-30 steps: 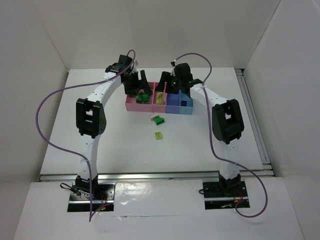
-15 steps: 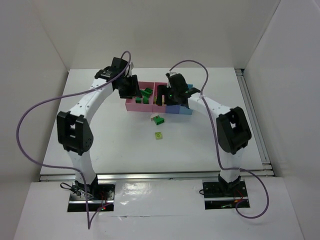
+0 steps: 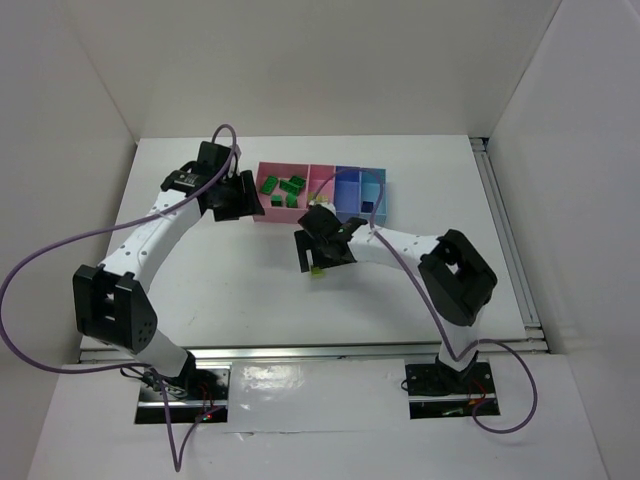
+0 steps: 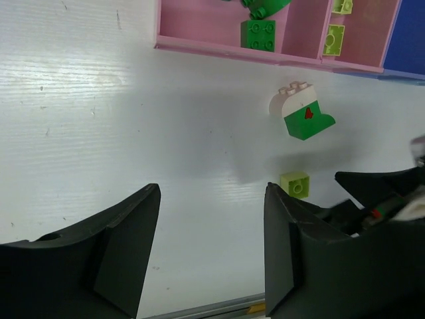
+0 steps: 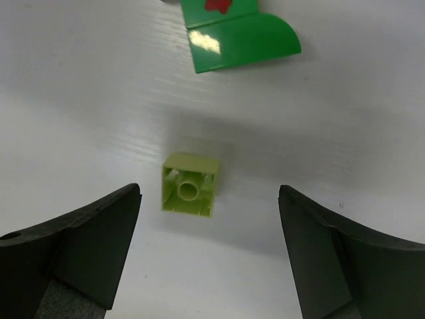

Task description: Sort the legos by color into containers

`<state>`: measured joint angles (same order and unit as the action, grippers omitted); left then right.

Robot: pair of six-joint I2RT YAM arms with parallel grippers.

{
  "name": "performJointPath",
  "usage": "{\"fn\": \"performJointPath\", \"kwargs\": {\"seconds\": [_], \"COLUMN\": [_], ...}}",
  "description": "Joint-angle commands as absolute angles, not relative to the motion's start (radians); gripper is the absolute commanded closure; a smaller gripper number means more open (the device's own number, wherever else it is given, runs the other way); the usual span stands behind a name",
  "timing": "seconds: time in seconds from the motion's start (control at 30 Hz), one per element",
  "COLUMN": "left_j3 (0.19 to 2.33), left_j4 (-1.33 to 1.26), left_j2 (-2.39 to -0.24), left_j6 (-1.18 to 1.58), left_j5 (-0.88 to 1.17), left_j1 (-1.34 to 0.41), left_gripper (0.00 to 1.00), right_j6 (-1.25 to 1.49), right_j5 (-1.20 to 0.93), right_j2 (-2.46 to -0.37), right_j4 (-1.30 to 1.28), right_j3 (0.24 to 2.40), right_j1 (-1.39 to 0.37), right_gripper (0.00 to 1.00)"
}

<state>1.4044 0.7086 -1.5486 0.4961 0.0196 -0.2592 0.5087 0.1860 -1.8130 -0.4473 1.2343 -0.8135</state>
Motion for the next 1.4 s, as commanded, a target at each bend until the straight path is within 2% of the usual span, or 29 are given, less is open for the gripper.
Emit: {"fn": "performJointPath", "kwargs": {"seconds": [0.0, 0.07, 0.17, 0.2, 0.3, 0.33, 0.43, 0.57, 0.7, 0.83, 1.0, 1.17, 1.2, 1.23, 1.27, 1.3, 1.37], "left_j3": [1.419, 1.419, 1.419, 1.428, 1.428, 1.439, 1.439, 1.448, 1.457, 1.457, 1.466, 1.466, 1.466, 1.466, 1.466, 1.466, 1.466], "left_j4": [0.673, 0.673, 0.673, 0.673, 0.673, 0.673, 0.673, 0.673, 0.673, 0.664, 0.664, 0.673, 0.673, 0.673, 0.673, 0.673, 0.673], "left_j2": [-1.548, -1.557, -1.557, -1.566, -1.566, -1.566, -1.575, -1.575, -1.575, -1.575, -1.585, -1.585, -1.585, -1.585, -1.585, -1.585, -1.585], "left_j6": [0.508, 0.508, 0.497, 0.497, 0.488, 0.488, 0.488, 0.479, 0.488, 0.488, 0.488, 0.488, 0.488, 0.488, 0.488, 0.479, 0.479], "left_j5": [0.031, 0.04, 0.04, 0.04, 0.04, 0.04, 0.04, 0.04, 0.031, 0.031, 0.051, 0.069, 0.069, 0.069, 0.069, 0.069, 0.069], "left_j1": [-0.256, -0.256, -0.256, -0.256, -0.256, -0.256, -0.256, -0.256, -0.247, -0.247, -0.225, -0.215, -0.215, -0.206, -0.206, -0.206, -0.206], "left_gripper": [0.33, 0.34, 0.34, 0.35, 0.36, 0.36, 0.36, 0.36, 0.36, 0.36, 0.36, 0.36, 0.34, 0.32, 0.32, 0.31, 0.3], "right_j6": [0.565, 0.554, 0.54, 0.54, 0.531, 0.531, 0.517, 0.454, 0.424, 0.365, 0.324, 0.324, 0.324, 0.324, 0.324, 0.324, 0.296], "right_j5": [0.235, 0.235, 0.225, 0.216, 0.236, 0.248, 0.282, 0.229, 0.204, 0.281, 0.281, 0.261, 0.261, 0.252, 0.241, 0.229, 0.218], "right_j2": [-1.882, -1.894, -1.904, -1.913, -1.913, -1.901, -1.844, -1.755, -1.782, -1.868, -2.04, -2.161, -2.175, -2.189, -2.203, -2.226, -2.226], "right_j4": [-0.506, -0.506, -0.483, -0.483, -0.483, -0.492, -0.492, -0.401, -0.414, -0.439, -0.482, -0.463, -0.451, -0.442, -0.442, -0.442, -0.442], "right_j3": [1.275, 1.284, 1.284, 1.296, 1.318, 1.318, 1.338, 1.338, 1.477, 1.617, 1.826, 1.931, 1.945, 1.969, 1.991, 2.015, 2.042], "right_j1": [-0.825, -0.834, -0.834, -0.834, -0.834, -0.834, -0.825, -0.763, -0.683, -0.64, -0.595, -0.557, -0.557, -0.546, -0.535, -0.535, -0.535], "right_gripper": [0.08, 0.12, 0.28, 0.37, 0.53, 0.63, 0.7, 0.7, 0.7, 0.7, 0.7, 0.66, 0.64, 0.45, 0.33, 0.23, 0.12]}}
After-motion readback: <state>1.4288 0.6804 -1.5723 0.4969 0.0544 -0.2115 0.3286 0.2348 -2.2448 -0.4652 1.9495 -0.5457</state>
